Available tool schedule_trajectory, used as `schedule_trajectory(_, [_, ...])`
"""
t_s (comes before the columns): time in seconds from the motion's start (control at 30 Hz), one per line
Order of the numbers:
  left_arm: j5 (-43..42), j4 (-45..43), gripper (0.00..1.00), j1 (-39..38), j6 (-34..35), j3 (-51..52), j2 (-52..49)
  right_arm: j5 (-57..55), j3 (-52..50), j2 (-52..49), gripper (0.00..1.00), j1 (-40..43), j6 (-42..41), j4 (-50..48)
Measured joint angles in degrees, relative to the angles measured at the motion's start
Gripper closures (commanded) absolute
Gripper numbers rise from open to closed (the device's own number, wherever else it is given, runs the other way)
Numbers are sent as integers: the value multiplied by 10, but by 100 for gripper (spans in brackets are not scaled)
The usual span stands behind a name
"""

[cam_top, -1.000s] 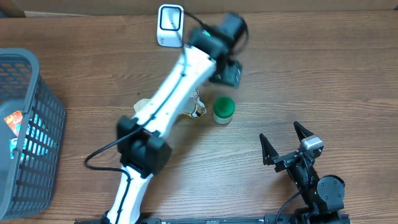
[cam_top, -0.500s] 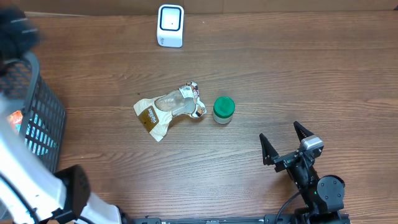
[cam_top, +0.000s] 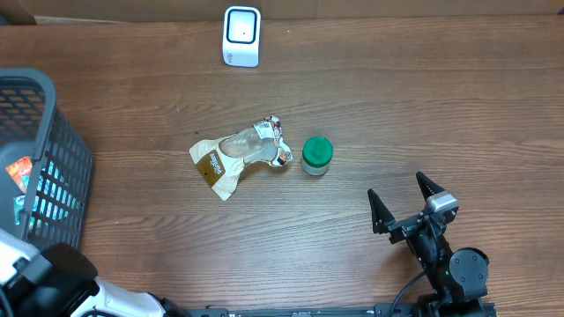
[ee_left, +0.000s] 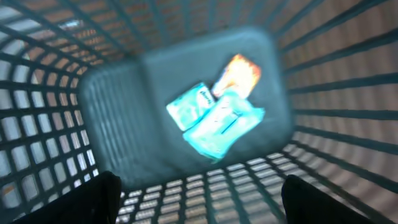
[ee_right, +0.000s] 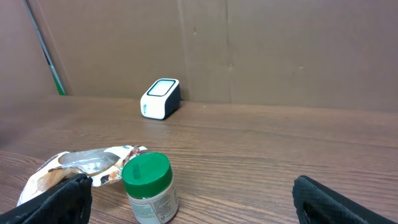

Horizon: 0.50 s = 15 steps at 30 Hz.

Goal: Scan the item barcode
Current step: 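Return the left gripper to the basket and grasp the green wipes pack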

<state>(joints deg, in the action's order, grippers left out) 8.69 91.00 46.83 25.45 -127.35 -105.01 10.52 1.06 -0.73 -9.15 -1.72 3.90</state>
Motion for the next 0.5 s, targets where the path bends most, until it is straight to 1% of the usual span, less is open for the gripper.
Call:
schedule_trajectory(0.13, [-2,-75,19,0,-26,133,-3,0,0,0,0,0,0,0])
schedule_trajectory(0.2, [-7,-113,20,0,-41,184,-5,0,0,0,0,0,0,0])
schedule_trajectory(0.3, [-15,-175,24,0,-70,269,-6,0,0,0,0,0,0,0])
schedule_trajectory(0.5, [-42,-260,29,0,-126,377,-6,0,0,0,0,0,0,0])
